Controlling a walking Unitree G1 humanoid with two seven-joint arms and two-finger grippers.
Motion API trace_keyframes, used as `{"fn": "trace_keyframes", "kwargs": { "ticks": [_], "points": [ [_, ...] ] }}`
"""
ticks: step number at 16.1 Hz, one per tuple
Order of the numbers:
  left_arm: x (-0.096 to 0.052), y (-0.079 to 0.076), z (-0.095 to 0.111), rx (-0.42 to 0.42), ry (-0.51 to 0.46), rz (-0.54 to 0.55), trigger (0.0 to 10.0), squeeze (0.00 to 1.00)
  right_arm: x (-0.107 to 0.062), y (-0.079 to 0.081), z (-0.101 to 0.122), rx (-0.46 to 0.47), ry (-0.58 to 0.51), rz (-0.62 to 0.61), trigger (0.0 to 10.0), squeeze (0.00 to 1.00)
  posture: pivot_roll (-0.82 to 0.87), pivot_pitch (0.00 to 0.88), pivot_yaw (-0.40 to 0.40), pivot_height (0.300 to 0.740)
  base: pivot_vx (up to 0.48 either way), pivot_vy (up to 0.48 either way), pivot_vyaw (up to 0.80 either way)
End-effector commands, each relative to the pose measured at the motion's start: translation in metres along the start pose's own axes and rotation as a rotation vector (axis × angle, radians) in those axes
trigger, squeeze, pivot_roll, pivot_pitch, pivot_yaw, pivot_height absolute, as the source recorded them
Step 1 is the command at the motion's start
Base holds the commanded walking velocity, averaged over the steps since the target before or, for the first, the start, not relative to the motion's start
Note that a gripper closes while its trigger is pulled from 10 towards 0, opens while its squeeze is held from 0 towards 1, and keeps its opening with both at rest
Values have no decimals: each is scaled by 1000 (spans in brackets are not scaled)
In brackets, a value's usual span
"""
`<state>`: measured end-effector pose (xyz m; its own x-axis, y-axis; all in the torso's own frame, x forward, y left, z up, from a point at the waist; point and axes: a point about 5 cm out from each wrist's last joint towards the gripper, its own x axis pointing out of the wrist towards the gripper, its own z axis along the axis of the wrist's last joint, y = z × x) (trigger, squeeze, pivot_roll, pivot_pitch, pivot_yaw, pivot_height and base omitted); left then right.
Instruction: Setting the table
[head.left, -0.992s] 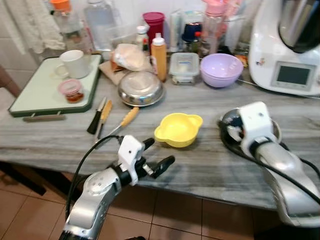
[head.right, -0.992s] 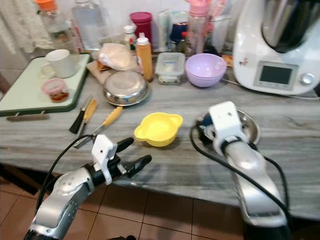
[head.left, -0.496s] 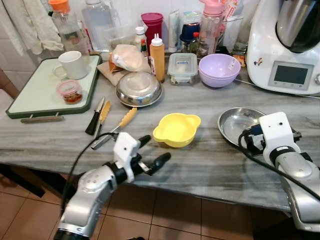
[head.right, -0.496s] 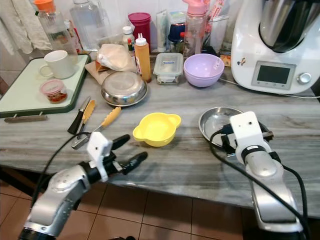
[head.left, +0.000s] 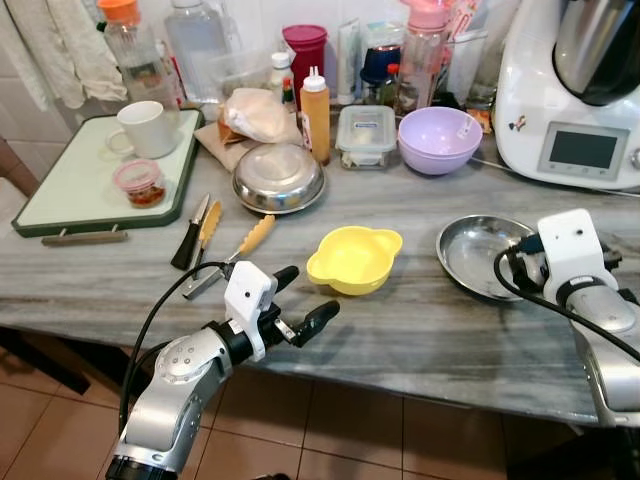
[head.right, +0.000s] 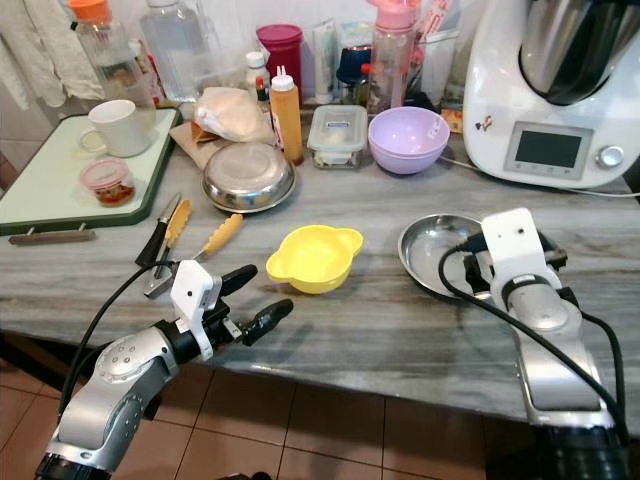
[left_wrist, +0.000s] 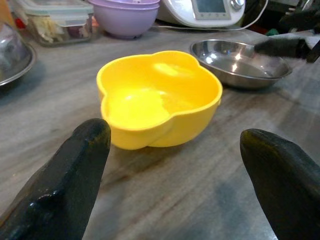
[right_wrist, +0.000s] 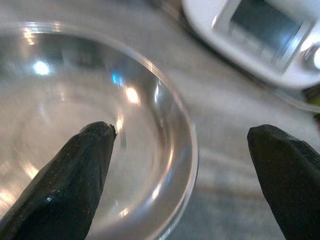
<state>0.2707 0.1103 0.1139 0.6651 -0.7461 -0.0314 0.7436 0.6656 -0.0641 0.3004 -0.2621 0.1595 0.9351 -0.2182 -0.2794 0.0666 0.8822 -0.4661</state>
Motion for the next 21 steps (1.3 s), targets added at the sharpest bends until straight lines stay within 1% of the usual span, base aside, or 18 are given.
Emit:
{"fn": "trace_keyframes", "kwargs": {
  "ticks": [1,3,5,6,7,10,13,14,16,18,19,20,21],
  "points": [
    [-2,-1,0,3,9,-8,10000,0,5,4,-2,32,38,48,10000,0,-86,108,69,740,0,0,0],
    [-2,-2,4,3,6,-34,10000,0,11,11,-6,33,61,109,10000,0,-78,110,69,740,0,0,0],
    [-6,-3,7,-5,15,-82,10000,0,16,14,-9,39,75,151,10000,0,-68,110,66,740,0,0,0],
    [-10,-4,5,-7,37,-116,10000,0,18,16,-9,46,82,172,10000,0,-68,110,66,740,0,0,0],
    [-13,-4,5,-2,51,-137,10000,0,21,17,-11,83,99,198,10000,0,-63,113,64,740,0,0,0],
    [-14,-2,5,-1,68,-143,10000,0,24,23,-9,112,104,276,10000,0,-58,112,64,740,0,0,0],
    [-12,-4,5,-9,71,-148,10000,0,24,30,-7,159,119,358,10000,0,-56,107,65,740,0,0,0],
    [-12,-5,4,-11,75,-151,10000,0,23,34,-4,196,130,399,10000,0,-56,107,65,740,0,0,0],
    [-13,-4,3,-6,88,-157,10000,0,18,42,1,231,146,465,10000,0,-55,102,63,740,0,0,0],
    [-13,-4,3,-3,88,-152,10000,0,8,50,3,229,161,529,10000,0,-54,98,57,740,0,0,0],
    [-13,-3,3,-2,88,-149,10000,0,4,54,2,231,175,547,10000,0,-55,96,56,740,0,0,0],
    [-13,-4,2,-2,87,-149,10000,0,-3,57,-2,203,194,561,10000,0,-56,94,55,740,0,0,0],
    [-13,-3,2,-2,86,-147,10000,0,-9,60,-7,209,211,583,10000,0,-56,94,55,740,0,0,0]
  ]
}}
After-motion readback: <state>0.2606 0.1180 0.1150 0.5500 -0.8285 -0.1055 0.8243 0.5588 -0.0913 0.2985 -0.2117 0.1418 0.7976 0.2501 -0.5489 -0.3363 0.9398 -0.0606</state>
